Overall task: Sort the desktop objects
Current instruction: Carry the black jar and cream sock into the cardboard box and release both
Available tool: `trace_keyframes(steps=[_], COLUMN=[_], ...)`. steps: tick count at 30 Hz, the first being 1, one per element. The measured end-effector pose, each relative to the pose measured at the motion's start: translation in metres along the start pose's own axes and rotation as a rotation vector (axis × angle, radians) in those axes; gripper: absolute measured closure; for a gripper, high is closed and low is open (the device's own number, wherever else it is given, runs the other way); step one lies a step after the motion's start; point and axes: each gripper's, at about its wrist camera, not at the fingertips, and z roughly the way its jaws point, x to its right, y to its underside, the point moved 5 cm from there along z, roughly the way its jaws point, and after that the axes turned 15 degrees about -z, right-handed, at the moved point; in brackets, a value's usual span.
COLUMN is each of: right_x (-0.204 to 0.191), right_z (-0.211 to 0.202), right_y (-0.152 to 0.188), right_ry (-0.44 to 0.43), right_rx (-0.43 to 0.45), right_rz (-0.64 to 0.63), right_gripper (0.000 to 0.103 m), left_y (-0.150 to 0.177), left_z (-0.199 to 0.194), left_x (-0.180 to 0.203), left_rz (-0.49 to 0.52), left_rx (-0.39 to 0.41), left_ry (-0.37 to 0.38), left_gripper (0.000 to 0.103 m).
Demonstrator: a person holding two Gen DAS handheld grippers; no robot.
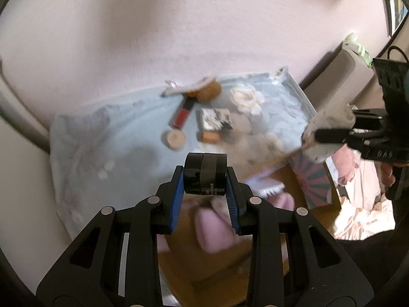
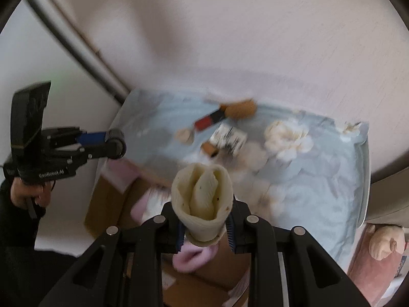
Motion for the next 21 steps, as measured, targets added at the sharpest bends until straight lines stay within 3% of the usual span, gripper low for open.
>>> trace_keyframes(steps=[11,21], right_x=[-0.036,-0.053], right_z=[0.020,0.023], right_y=[0.041,0.045], right_ry=[-0.054,-0.088], right_rx=[-0.068,-0.075], right_rz=[-0.041,-0.057], right_gripper=[0.079,0.079], left_y=[0.065,0.083], left_z=[0.013,0.020], left_x=[0.008,0.010], left_rz=[-0.057,-0.070], left_rx=[-0.062,-0.070], left_ry=[-0.005,-0.037], left_gripper=[0.075,0.075])
